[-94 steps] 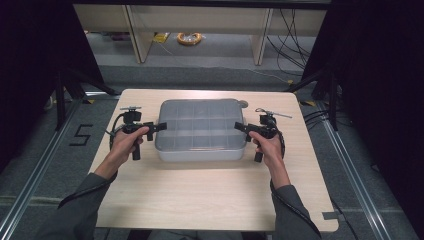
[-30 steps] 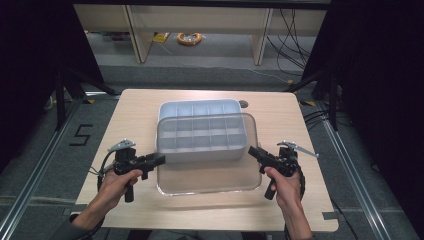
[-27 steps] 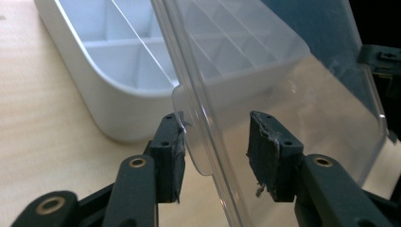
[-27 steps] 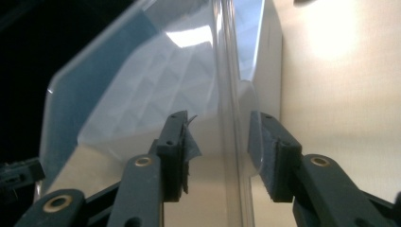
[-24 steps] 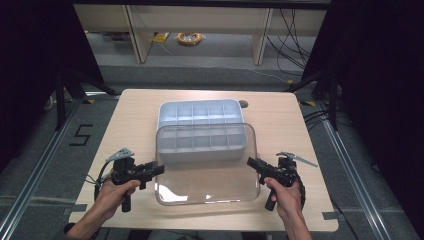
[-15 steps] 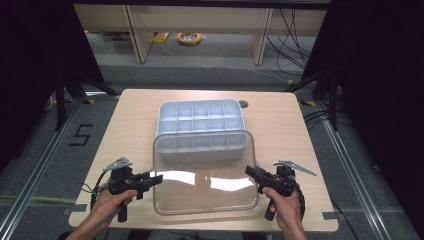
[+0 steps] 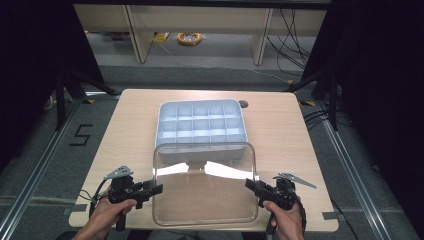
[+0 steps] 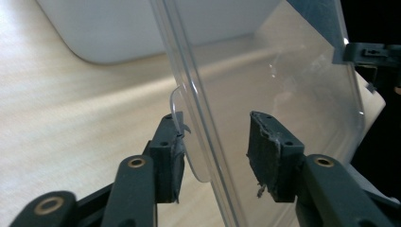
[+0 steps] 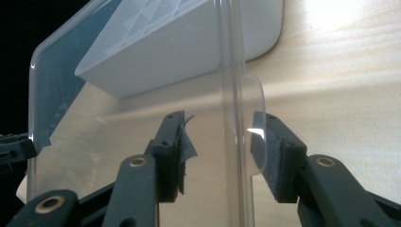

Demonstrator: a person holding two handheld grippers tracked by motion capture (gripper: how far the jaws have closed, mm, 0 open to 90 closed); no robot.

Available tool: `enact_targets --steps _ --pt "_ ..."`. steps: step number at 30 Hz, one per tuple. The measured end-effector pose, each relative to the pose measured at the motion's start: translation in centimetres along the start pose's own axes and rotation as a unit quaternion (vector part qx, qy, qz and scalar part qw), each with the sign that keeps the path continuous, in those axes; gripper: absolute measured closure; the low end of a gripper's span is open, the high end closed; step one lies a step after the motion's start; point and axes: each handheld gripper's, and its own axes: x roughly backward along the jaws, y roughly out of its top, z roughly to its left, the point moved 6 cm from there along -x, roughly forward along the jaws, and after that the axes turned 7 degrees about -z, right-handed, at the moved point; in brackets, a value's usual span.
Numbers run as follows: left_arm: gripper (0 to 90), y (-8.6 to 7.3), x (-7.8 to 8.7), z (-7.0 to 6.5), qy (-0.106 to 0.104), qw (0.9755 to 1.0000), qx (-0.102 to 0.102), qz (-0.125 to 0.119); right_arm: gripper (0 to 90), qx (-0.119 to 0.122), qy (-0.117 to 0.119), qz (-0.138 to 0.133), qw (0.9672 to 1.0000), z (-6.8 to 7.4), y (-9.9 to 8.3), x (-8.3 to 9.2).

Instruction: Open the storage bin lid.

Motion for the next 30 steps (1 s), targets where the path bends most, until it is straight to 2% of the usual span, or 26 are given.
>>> enact_targets --steps 1,2,3,4,5,6,8,9,10,11,12,14,15,16,17,19,21,23,24,25,27,28,29,30 --pt "55.0 0.0 0.0 0.0 0.0 1.0 0.0 0.0 56.3 0.0 0.0 0.0 1.0 0.0 0.0 0.0" --pt "56.0 -0.3 -0.1 0.2 -0.007 0.9999 0.01 0.003 56.5 -0.013 -0.005 0.003 0.9999 0.0 -0.2 0.1" --pt "56.3 -0.3 -0.1 0.2 -0.007 0.9999 0.01 0.003 56.5 -0.013 -0.005 0.003 0.9999 0.0 -0.2 0.1" --pt "56.3 -0.6 -0.2 0.2 -0.003 0.9999 0.007 0.008 56.5 -0.024 -0.004 0.012 0.9996 0.1 -0.5 0.2" --pt "56.1 -1.0 -0.3 0.2 0.001 0.9999 0.004 0.016 56.2 -0.006 -0.011 0.009 0.9999 -0.2 -0.6 0.1" --pt "55.5 -1.2 -0.4 0.2 0.0 0.9998 0.007 0.02 56.1 -0.013 -0.012 0.014 0.9998 -0.1 -0.7 0.1" --pt "54.9 -1.5 -0.4 0.2 -0.004 0.9996 0.014 0.024 55.9 0.01 -0.009 0.014 0.9998 -0.5 -0.9 0.0" --pt "55.1 -1.5 -0.4 0.2 -0.004 0.9996 0.014 0.024 55.9 0.01 -0.009 0.014 0.9998 -0.5 -0.9 0.0" --pt "55.1 -1.7 -0.4 0.3 -0.003 0.9995 0.012 0.03 56.2 -0.001 -0.011 0.02 0.9997 -0.4 -0.9 0.1" --pt "55.1 -1.7 -0.4 0.3 -0.003 0.9995 0.012 0.03 56.2 -0.001 -0.011 0.02 0.9997 -0.4 -0.9 0.1" --pt "55.1 -1.9 -0.4 0.3 -0.002 0.9993 0.01 0.035 56.2 0.011 -0.01 0.017 0.9998 -0.6 -1.0 0.0" --pt "54.5 -2.4 -0.5 0.5 -0.001 0.9988 0.014 0.047 56.1 0.008 -0.011 0.027 0.9995 -0.5 -1.3 0.2" --pt "54.4 -2.5 -0.6 0.6 0.0 0.9987 0.017 0.049 56.1 -0.008 -0.014 0.031 0.9994 -0.4 -1.5 0.1" --pt "53.9 -2.6 -0.6 0.6 -0.001 0.9986 0.018 0.05 56.1 0.011 -0.015 0.031 0.9994 -0.8 -1.5 0.0" --pt "53.5 -2.6 -0.7 0.7 -0.003 0.9985 0.021 0.051 56.0 0.016 -0.016 0.029 0.9993 -0.9 -1.7 -0.1" --pt "53.8 -2.6 -0.7 0.8 -0.003 0.9984 0.02 0.052 55.9 0.009 -0.008 0.033 0.9994 -0.8 -1.7 -0.1" --pt "53.8 -2.7 -0.7 1.0 0.0 0.9984 0.022 0.053 56.0 0.015 -0.015 0.039 0.999 -1.0 -1.9 -0.1" --pt "53.8 -2.8 -0.7 1.1 0.004 0.9983 0.02 0.054 56.0 0.02 -0.008 0.04 0.999 -0.8 -2.0 -0.1" --pt "53.7 -2.8 -0.8 1.1 0.007 0.9983 0.019 0.054 55.9 0.02 -0.018 0.042 0.9988 -0.8 -2.1 -0.1" --pt "53.4 -2.8 -0.8 1.2 0.009 0.9984 0.016 0.054 55.8 0.016 -0.013 0.043 0.9988 -0.7 -2.1 -0.1" --pt "52.8 -2.8 -0.9 1.1 0.008 0.9983 0.011 0.056 55.6 0.019 -0.022 0.045 0.9985 -0.8 -2.3 -0.2" --pt "52.6 -3.0 -0.9 1.0 0.011 0.9981 0.004 0.06 55.0 0.001 -0.027 0.055 0.9981 -0.7 -2.4 -0.1" --pt "52.2 -3.0 -0.9 1.0 0.011 0.9981 0.004 0.06 55.0 0.001 -0.027 0.055 0.9981 -0.7 -2.4 -0.1" --pt "51.9 -3.0 -1.0 0.9 0.011 0.9981 0.002 0.061 52.4 0.023 -0.028 0.053 0.9979 -1.0 -2.4 -0.3"
